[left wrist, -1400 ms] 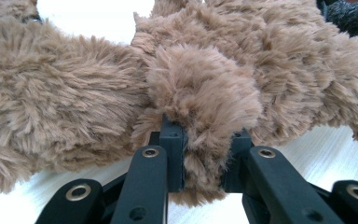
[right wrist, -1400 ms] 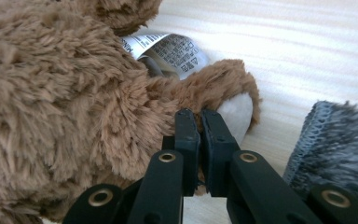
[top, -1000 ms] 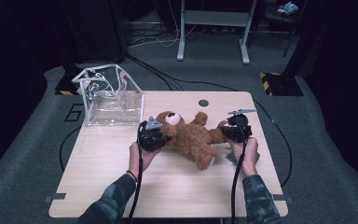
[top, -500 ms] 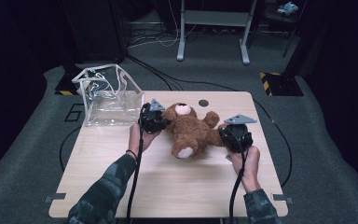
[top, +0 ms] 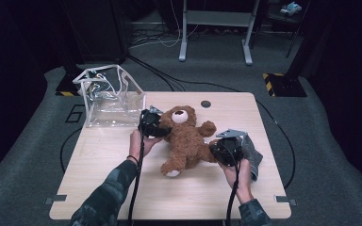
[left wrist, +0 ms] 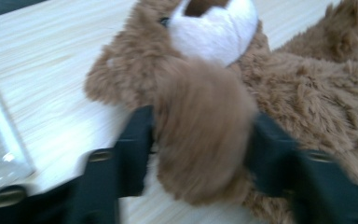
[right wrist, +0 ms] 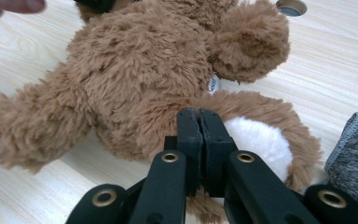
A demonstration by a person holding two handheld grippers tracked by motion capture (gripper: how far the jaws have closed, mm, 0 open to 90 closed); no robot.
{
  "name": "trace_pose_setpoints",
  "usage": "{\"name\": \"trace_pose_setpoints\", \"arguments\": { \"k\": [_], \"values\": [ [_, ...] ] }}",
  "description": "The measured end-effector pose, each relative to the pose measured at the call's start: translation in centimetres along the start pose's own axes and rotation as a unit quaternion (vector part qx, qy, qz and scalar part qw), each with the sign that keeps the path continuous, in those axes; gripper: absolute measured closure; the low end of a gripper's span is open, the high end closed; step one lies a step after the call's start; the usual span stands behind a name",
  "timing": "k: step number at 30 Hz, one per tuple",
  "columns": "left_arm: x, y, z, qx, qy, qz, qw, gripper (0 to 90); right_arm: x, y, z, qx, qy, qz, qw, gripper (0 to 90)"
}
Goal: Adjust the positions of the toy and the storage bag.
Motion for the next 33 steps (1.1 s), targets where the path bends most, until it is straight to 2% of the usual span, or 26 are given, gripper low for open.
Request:
{"name": "trace_pose_setpoints", "arguments": {
  "k": [2,3,5,8,11,14,15,17,19,22,24,25,27,29,30,32,33],
  "values": [
    [0.4,-0.7,-0.2,0.003,-0.024,-0.014,0.9996,29.6,-0.2,0.1,-0.1,0.001,0.003,-0.001,1.0,88.1],
    [0.7,-1.1,-0.3,0.003,-0.026,-0.013,0.9996,25.6,-0.3,0.1,-0.1,0.006,0.009,0.003,0.9999,88.1],
    [1.5,-1.2,-1.2,0.001,-0.046,-0.015,0.9988,20.4,-0.5,0.2,-0.1,0.006,0.007,0.004,0.9999,88.1],
    [2.6,-0.8,-2.8,-0.004,-0.058,0.0,0.9983,16.1,-0.7,0.4,0.0,0.007,0.01,0.006,0.9999,88.0],
    [3.4,0.7,-4.2,-0.001,-0.071,0.027,0.9971,12.9,-0.9,0.6,-0.1,0.008,0.008,0.007,0.9999,87.9],
    [3.6,2.4,-4.9,0.003,-0.098,0.049,0.994,11.2,-1.1,0.6,0.0,0.009,0.011,0.011,0.9998,87.8],
    [3.6,3.0,-5.0,0.01,-0.104,0.057,0.9929,11.0,-1.2,0.7,0.0,0.006,0.008,0.011,0.9999,87.8],
    [3.5,4.2,-5.2,0.019,-0.126,0.076,0.989,9.7,-1.4,0.8,-0.1,0.007,0.008,0.012,0.9999,87.8],
    [3.5,4.9,-5.2,0.024,-0.136,0.085,0.9868,7.9,-1.6,0.9,0.0,0.004,0.009,0.014,0.9998,87.8],
    [3.3,6.1,-5.1,0.036,-0.148,0.104,0.9828,5.5,-2.0,1.0,0.2,0.007,0.006,0.021,0.9997,87.8],
    [3.2,6.7,-5.0,0.044,-0.148,0.112,0.9816,4.1,-2.2,1.2,0.3,0.01,-0.002,0.023,0.9997,87.7],
    [3.2,7.0,-5.0,0.048,-0.145,0.117,0.9813,3.3,-2.2,1.3,0.6,0.011,0.005,0.026,0.9996,87.7],
    [3.2,7.5,-5.1,0.057,-0.142,0.125,0.9803,1.5,-2.4,1.6,0.8,0.016,0.003,0.029,0.9995,87.7],
    [3.1,8.0,-5.2,0.061,-0.145,0.134,0.9784,0.3,-2.5,1.9,0.9,0.02,-0.01,0.029,0.9993,87.7],
    [2.9,8.2,-5.2,0.062,-0.14,0.139,0.9784,0.0,-2.6,2.0,1.1,0.022,-0.008,0.029,0.9993,87.6],
    [2.5,8.6,-5.1,0.061,-0.149,0.141,0.9769,0.0,-2.9,2.2,1.1,0.022,-0.01,0.031,0.9992,86.8],
    [2.3,8.8,-5.0,0.059,-0.156,0.142,0.9759,0.0,-3.0,2.2,1.2,0.02,-0.005,0.032,0.9993,83.5]
  ]
}}
Point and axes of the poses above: each handheld gripper's, and its own axes: y roughly forward along the jaws, x roughly out of its top, z roughly to its left, the point moved 1 cm from there along y, roughly forward along the jaws, and after that the axes turned 7 degrees about -y, right-handed, at the moved point
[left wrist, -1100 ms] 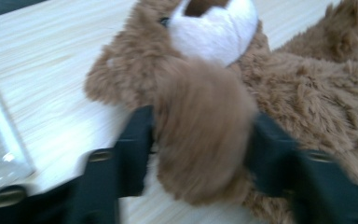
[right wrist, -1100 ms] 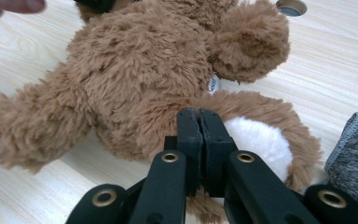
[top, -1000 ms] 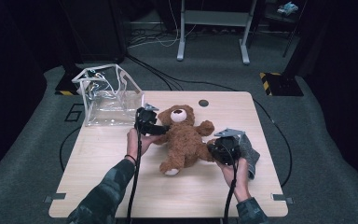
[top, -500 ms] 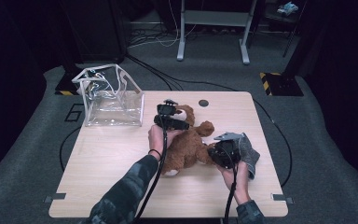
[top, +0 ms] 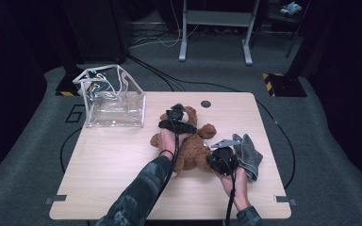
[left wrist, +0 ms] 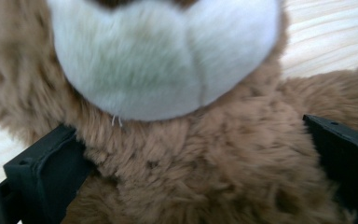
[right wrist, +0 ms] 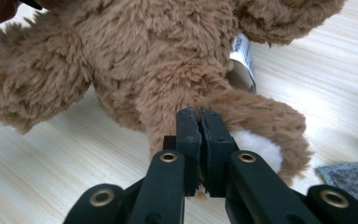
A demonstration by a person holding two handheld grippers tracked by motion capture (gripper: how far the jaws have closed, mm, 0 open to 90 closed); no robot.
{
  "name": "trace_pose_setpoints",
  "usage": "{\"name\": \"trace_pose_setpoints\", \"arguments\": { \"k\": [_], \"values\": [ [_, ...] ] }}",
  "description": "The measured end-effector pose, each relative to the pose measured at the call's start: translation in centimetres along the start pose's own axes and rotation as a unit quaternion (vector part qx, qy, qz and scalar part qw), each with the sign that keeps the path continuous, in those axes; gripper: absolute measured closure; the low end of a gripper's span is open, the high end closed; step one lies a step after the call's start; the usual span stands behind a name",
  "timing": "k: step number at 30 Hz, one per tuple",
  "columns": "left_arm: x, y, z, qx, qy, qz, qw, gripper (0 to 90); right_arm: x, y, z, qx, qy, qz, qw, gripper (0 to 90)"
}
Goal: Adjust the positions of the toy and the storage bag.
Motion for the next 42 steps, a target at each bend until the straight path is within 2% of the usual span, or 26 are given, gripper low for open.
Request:
{"name": "trace_pose_setpoints", "arguments": {
  "k": [1,2,3,4,5,6,8,11,13,14,15,17,20,23,24,26,28,29,30,31,32,33,38,39,41,42],
  "values": [
    [-0.1,0.1,0.0,0.0,-0.006,0.001,1.0,0.0,-0.2,-0.1,-0.1,-0.004,0.002,-0.003,1.0,78.1],
    [-0.1,0.2,0.0,0.003,0.0,0.005,1.0,0.0,-0.4,-0.2,-0.2,-0.009,0.003,-0.003,1.0,72.7],
    [-0.1,0.3,0.1,0.003,0.0,0.004,1.0,0.0,-0.8,-0.4,-0.4,-0.007,0.008,-0.01,0.9999,60.7],
    [-0.1,0.3,0.0,0.004,-0.003,0.005,1.0,0.0,-1.3,-0.8,-0.6,-0.017,0.018,-0.018,0.9995,47.4],
    [-0.2,0.4,0.0,0.005,-0.006,0.008,0.9999,0.4,-1.7,-1.0,-0.8,-0.022,0.017,-0.018,0.9995,37.8],
    [-0.2,0.4,0.1,0.004,-0.006,0.011,0.9999,0.8,-2.3,-1.2,-1.0,-0.029,0.023,-0.027,0.999,28.8],
    [-0.3,0.6,0.2,0.004,-0.007,0.01,0.9999,3.4,-3.5,-1.1,-1.2,-0.037,0.025,-0.024,0.9987,17.5],
    [-0.4,0.6,0.2,-0.001,-0.006,0.007,1.0,10.7,-5.2,-0.1,-1.2,-0.043,0.027,-0.016,0.9986,12.2],
    [-0.4,0.5,0.3,-0.005,-0.005,0.002,1.0,17.6,-6.1,0.6,-0.8,-0.045,0.015,-0.01,0.9988,7.5],
    [-0.5,0.5,0.4,-0.01,-0.004,-0.003,0.9999,22.5,-6.4,0.9,-0.6,-0.046,0.02,-0.008,0.9987,7.0],
    [-0.5,0.5,0.5,-0.012,-0.003,-0.006,0.9999,28.1,-6.9,1.4,-0.4,-0.04,0.014,-0.005,0.9991,6.3],
    [-0.6,0.4,0.9,-0.017,-0.001,-0.011,0.9998,37.8,-7.4,1.9,-0.1,-0.043,0.005,-0.005,0.9991,6.8],
    [-0.7,0.2,1.2,-0.023,-0.001,-0.017,0.9996,49.3,-7.9,2.5,0.0,-0.04,0.004,-0.004,0.9992,7.4],
    [-0.9,-0.2,1.1,-0.024,0.012,-0.033,0.9991,56.5,-8.2,3.2,0.1,-0.046,-0.003,0.005,0.9989,6.5],
    [-1.0,-0.3,1.1,-0.024,0.017,-0.038,0.9988,56.5,-8.2,3.2,0.1,-0.046,-0.003,0.005,0.9989,6.5],
    [-1.2,-0.6,1.1,-0.03,0.02,-0.053,0.9979,58.3,-8.5,3.2,0.0,-0.043,-0.004,-0.005,0.999,6.5],
    [-1.4,-0.9,1.0,-0.045,0.013,-0.074,0.9962,58.9,-8.6,3.2,-0.2,-0.044,-0.004,-0.009,0.999,5.5],
    [-1.4,-1.2,1.0,-0.047,0.019,-0.076,0.9958,59.0,-8.7,3.2,-0.3,-0.042,-0.008,-0.014,0.999,5.3],
    [-1.6,-1.4,1.0,-0.055,0.018,-0.087,0.9946,59.0,-8.8,3.2,-0.3,-0.041,-0.008,-0.017,0.999,4.8],
    [-1.6,-1.8,1.0,-0.059,0.026,-0.096,0.9933,59.3,-8.8,3.3,-0.3,-0.041,-0.004,-0.017,0.999,4.1],
    [-1.6,-2.3,1.0,-0.062,0.035,-0.105,0.9919,59.5,-8.8,3.3,-0.5,-0.042,-0.012,-0.021,0.9988,3.7],
    [-1.7,-2.9,1.0,-0.069,0.038,-0.122,0.9894,59.7,-8.8,3.4,-0.5,-0.041,-0.014,-0.022,0.9988,3.5],
    [-1.6,-5.3,0.9,-0.076,0.07,-0.173,0.9795,61.1,-8.8,3.5,-0.6,-0.035,-0.019,-0.023,0.9989,3.2],
    [-1.6,-5.7,0.8,-0.081,0.07,-0.186,0.9766,61.3,-8.8,3.5,-0.6,-0.034,-0.019,-0.023,0.999,3.2],
    [-1.7,-6.7,0.8,-0.083,0.087,-0.205,0.9714,61.6,-8.8,3.5,-0.6,-0.033,-0.02,-0.023,0.999,3.1],
    [-1.8,-7.1,0.8,-0.086,0.089,-0.21,0.9698,61.6,-8.8,3.5,-0.5,-0.034,-0.017,-0.027,0.9989,3.2]
  ]
}}
Point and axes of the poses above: each handheld gripper's, and its own axes: y roughly forward along the jaws, x roughly out of its top, z roughly to its left, the point moved 1 cm from there along y, roughly forward along the jaws, and after that the axes turned 7 degrees about -y, right-handed, at the moved point
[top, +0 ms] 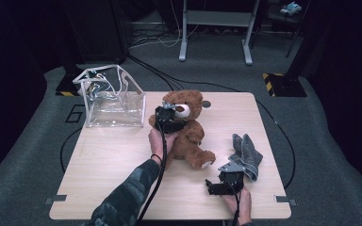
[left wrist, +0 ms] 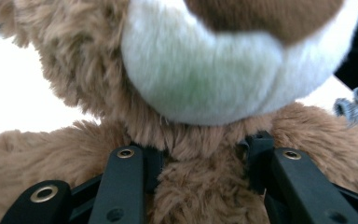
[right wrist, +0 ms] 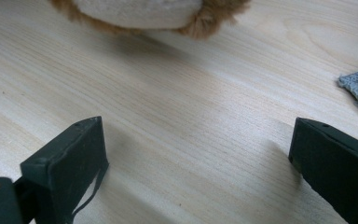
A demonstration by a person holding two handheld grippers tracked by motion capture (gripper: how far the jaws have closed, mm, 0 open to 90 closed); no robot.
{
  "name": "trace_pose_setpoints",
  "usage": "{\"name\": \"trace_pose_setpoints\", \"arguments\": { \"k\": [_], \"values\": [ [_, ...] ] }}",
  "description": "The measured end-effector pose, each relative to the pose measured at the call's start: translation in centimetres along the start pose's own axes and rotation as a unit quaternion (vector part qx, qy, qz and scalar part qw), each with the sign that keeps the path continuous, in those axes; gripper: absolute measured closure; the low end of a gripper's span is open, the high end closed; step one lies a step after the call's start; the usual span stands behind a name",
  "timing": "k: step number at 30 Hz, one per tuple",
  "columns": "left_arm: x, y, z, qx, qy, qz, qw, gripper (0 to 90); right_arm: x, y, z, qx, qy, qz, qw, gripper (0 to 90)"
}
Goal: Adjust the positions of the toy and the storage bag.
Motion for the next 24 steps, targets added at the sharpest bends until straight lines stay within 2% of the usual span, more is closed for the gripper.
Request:
{"name": "trace_pose_setpoints", "arguments": {
  "k": [3,8,13,19,24],
  "values": [
    [0.4,-1.1,-0.1,-0.013,0.005,-0.022,0.9997,61.8,0.0,0.0,0.0,-0.002,-0.001,-0.001,1.0,3.2],
    [1.2,-3.0,0.0,-0.029,0.018,-0.039,0.9987,61.7,0.0,0.0,0.0,0.001,-0.001,-0.001,1.0,3.2],
    [2.2,-5.3,0.7,-0.038,0.029,-0.042,0.9979,61.8,0.0,0.0,0.0,0.001,-0.001,-0.001,1.0,3.2],
    [3.1,-8.1,2.2,-0.037,0.028,-0.042,0.998,61.7,0.0,0.0,0.0,0.001,0.001,-0.001,1.0,3.2],
    [3.3,-10.0,3.7,-0.037,0.027,-0.03,0.9985,61.7,0.0,0.0,0.0,-0.001,-0.001,0.0,1.0,3.3]
  ]
}}
Point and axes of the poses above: each handheld gripper's, and its own axes: y roughly forward along the jaws, x roughly out of its top, z roughly to its left, the point moved 1 cm from there along y, roughly forward along the jaws, and after that the axes turned 7 degrees about -y, right-handed, at the moved point
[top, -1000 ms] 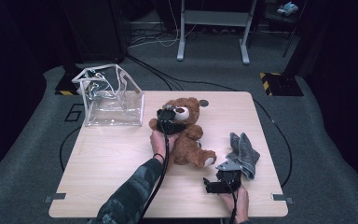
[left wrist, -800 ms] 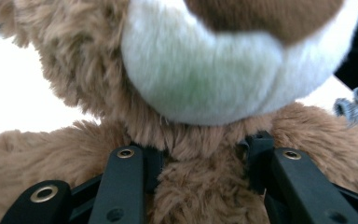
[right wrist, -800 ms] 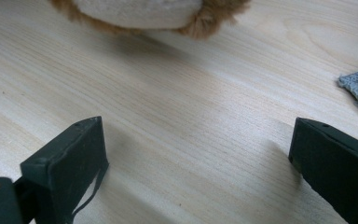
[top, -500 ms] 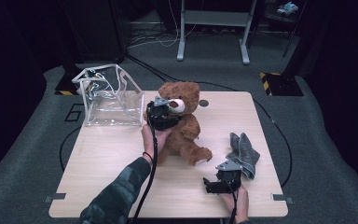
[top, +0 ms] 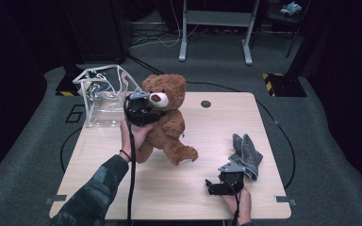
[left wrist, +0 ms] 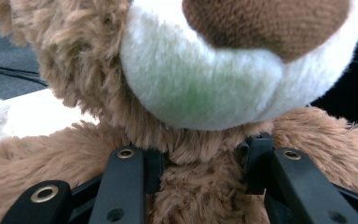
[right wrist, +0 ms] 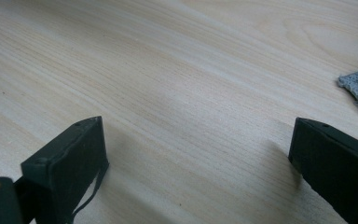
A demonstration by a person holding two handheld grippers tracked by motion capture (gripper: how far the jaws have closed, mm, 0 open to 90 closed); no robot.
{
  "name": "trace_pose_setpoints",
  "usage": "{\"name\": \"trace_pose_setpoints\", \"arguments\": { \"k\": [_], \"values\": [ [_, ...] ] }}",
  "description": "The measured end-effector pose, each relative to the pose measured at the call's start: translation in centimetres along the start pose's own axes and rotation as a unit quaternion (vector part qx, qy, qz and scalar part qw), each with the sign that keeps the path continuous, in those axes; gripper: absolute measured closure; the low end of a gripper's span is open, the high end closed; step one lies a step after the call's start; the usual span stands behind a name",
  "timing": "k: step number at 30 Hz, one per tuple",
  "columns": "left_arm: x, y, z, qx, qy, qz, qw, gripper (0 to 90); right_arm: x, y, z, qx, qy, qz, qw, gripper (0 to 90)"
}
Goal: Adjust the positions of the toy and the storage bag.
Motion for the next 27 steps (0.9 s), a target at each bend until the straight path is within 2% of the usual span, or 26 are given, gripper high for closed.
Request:
{"name": "trace_pose_setpoints", "arguments": {
  "k": [6,9,11,13,20,22,27],
  "values": [
    [-0.2,-2.2,1.7,0.013,-0.003,0.022,0.9997,61.6,0.0,0.0,0.0,0.001,0.002,-0.001,1.0,3.3],
    [-0.5,-3.7,3.1,0.017,-0.005,0.036,0.9992,61.6,0.0,0.0,0.0,0.0,0.002,0.001,1.0,3.3],
    [-0.8,-4.5,3.8,0.023,-0.008,0.043,0.9988,61.5,0.0,0.0,0.1,-0.002,0.003,0.0,1.0,3.4],
    [-1.3,-5.4,4.8,0.029,-0.02,0.043,0.9985,61.5,0.0,0.0,0.1,0.001,0.003,-0.001,1.0,3.5],
    [-3.2,-8.7,8.1,0.057,-0.044,0.066,0.9952,61.6,0.0,0.0,0.0,0.001,0.0,0.0,1.0,3.5],
    [-3.7,-9.3,9.0,0.064,-0.053,0.068,0.9942,61.6,0.0,0.0,0.0,0.001,0.0,0.0,1.0,3.5],
    [-4.8,-10.6,10.7,0.075,-0.06,0.092,0.9912,61.5,0.0,0.0,0.0,0.0,0.0,0.0,1.0,3.5]
  ]
}}
Point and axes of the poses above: each handheld gripper's, and its own axes: y roughly forward along the jaws, x roughly out of its top, z roughly to its left, the point moved 1 cm from there along y, roughly forward along the jaws, and after that the axes turned 7 degrees about -y, right-handed, at the moved point
